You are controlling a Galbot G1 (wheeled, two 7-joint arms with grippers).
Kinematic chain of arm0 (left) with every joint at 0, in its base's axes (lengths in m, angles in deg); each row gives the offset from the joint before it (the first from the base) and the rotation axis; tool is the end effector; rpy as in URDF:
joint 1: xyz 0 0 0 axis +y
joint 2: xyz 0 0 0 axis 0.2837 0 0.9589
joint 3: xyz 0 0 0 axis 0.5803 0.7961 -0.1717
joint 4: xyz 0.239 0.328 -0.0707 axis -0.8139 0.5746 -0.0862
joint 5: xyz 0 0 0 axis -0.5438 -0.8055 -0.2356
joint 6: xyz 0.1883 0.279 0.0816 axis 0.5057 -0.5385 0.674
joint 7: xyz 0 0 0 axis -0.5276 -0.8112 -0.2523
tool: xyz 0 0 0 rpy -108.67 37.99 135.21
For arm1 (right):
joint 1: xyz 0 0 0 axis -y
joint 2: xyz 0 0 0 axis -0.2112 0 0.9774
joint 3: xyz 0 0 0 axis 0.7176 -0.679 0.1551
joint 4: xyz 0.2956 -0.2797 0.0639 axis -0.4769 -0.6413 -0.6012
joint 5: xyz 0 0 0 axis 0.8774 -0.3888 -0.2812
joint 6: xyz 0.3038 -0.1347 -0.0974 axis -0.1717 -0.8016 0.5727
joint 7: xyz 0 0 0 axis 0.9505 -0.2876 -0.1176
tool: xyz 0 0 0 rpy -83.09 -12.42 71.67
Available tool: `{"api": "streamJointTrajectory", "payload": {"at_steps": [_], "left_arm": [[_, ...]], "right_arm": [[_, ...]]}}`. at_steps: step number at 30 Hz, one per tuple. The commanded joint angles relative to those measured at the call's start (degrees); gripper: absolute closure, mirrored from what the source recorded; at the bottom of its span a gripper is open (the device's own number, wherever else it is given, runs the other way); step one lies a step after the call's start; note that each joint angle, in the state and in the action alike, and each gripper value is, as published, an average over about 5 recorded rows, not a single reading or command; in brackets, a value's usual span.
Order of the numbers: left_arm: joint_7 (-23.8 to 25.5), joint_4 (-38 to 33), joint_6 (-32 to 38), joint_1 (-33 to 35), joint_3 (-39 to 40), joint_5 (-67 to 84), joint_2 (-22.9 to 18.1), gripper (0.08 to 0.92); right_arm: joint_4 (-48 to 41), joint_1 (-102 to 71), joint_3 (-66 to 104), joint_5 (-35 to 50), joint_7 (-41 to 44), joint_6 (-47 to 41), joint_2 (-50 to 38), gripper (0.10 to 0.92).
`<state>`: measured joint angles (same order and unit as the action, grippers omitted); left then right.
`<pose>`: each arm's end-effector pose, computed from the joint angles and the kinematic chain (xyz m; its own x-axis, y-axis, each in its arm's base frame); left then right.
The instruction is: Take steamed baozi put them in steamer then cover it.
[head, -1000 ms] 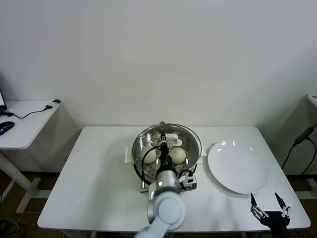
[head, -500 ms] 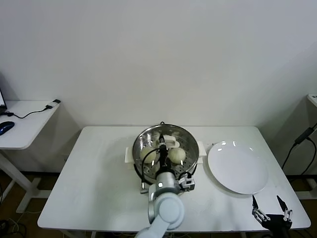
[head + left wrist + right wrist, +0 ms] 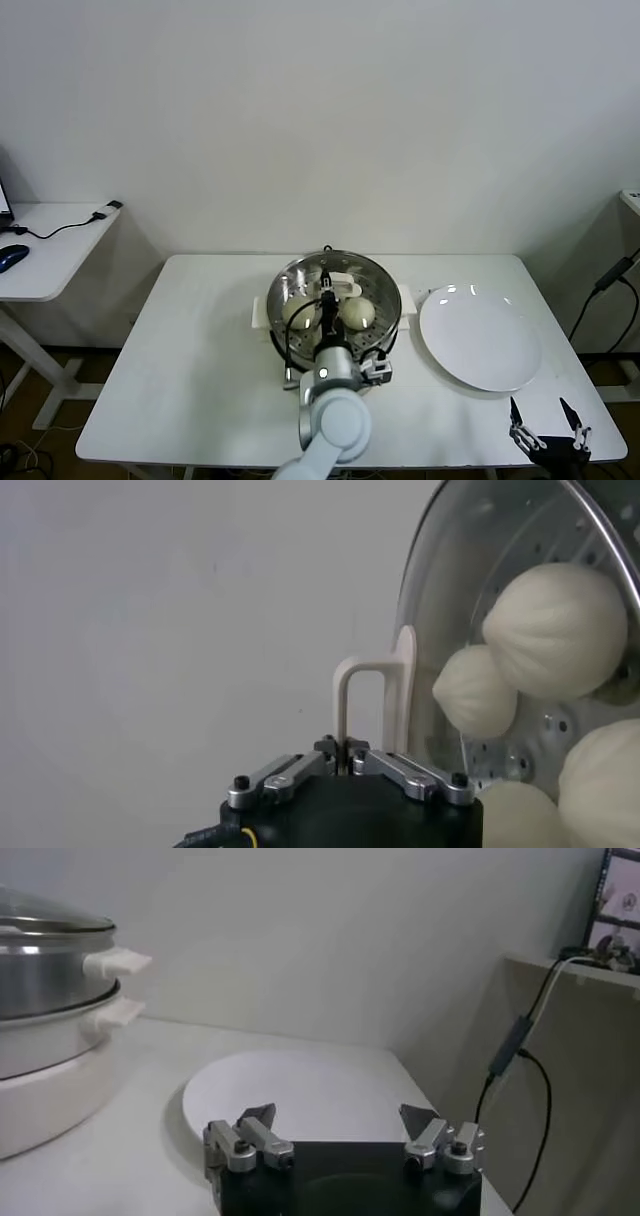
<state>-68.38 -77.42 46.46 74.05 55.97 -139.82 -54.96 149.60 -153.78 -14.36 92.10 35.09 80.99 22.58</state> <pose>0.2659 -0.2210 -0.3400 -0.9945 -0.0970 0.0384 0.0356 0.0304 0.9989 0.0210 -0.1597 -0.3614 -0.9444 0.1672 0.2832 0.1174 0.9758 -0.1847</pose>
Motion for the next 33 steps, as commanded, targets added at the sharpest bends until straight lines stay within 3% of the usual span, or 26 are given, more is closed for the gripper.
{"api": "streamJointTrajectory", "payload": {"at_steps": [1,23,33], "left_arm": [[-1.23,0.65,-2.83,0.33,-0.08,0.57,-2.8,0.858],[-3.57,-0.07,-2.71,1.95,0.7,3.0,-1.59,0.836],[-3.68,-5.25,-2.78,2.64,1.34,5.79,1.36,0.551]], "right_arm": [[0.03,0.07,-0.04,-0.11,0.05,0.19,0.07,0.203],[0.22,0.33,-0.32,-1.74,0.27,1.94,1.04,0.203],[0.33,0.14,-0.36,-2.42,0.79,2.47,1.15,0.203]]}}
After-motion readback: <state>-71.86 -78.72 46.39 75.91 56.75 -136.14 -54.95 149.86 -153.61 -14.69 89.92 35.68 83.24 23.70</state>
